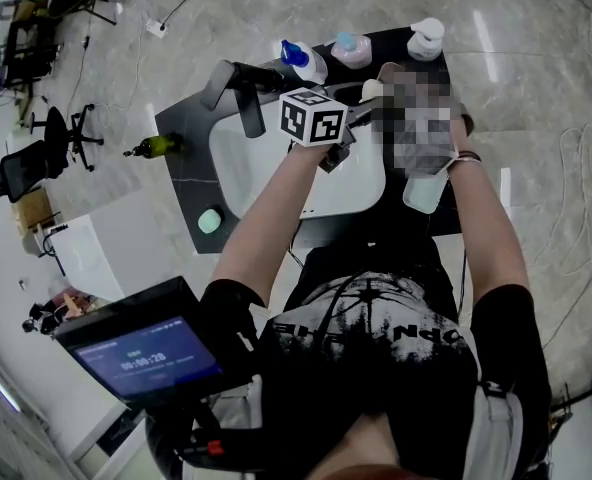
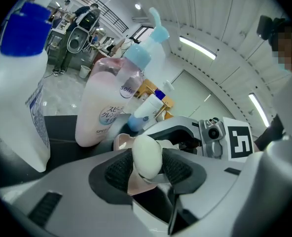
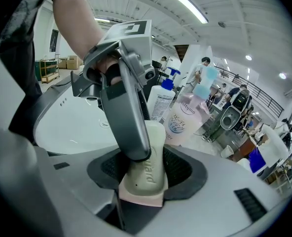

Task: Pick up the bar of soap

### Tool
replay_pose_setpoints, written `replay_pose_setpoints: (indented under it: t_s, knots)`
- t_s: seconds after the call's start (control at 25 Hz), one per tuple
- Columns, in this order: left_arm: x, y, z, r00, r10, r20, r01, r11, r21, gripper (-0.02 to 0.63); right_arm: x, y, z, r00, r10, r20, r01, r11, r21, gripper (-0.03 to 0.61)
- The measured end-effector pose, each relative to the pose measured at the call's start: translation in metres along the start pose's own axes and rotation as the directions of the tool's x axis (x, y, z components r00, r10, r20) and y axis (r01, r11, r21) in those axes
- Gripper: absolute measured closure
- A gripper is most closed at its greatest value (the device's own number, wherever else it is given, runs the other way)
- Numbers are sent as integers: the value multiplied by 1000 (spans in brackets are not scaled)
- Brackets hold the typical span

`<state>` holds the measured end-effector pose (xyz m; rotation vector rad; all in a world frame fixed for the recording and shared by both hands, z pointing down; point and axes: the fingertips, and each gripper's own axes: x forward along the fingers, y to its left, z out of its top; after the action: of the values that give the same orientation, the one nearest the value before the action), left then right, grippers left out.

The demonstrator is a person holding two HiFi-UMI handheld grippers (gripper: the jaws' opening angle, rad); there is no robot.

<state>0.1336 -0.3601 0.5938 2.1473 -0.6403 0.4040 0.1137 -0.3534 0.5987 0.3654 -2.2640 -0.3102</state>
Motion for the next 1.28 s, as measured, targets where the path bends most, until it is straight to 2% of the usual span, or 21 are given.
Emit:
replay_pose_setpoints:
  t_s: [0.28, 0.56, 1.04, 1.28]
  knots:
    - [-11, -3, 8, 999, 0, 35, -1, 1000, 29, 430, -2, -5, 15, 999, -33, 23, 34, 999, -28, 365]
    - [-32, -49, 19, 996, -9, 88, 3, 997, 76, 433, -46, -2, 39, 996, -69, 50, 73, 995, -74, 365]
    - [-67, -96, 38, 980, -12, 199, -22, 986, 165, 434, -88, -2, 74, 986, -136, 91, 151, 973, -177, 365]
    - [-101, -142, 54, 970, -10, 243, -40, 979, 200, 434, -132, -2, 113, 981, -163, 110, 182, 961, -207, 365]
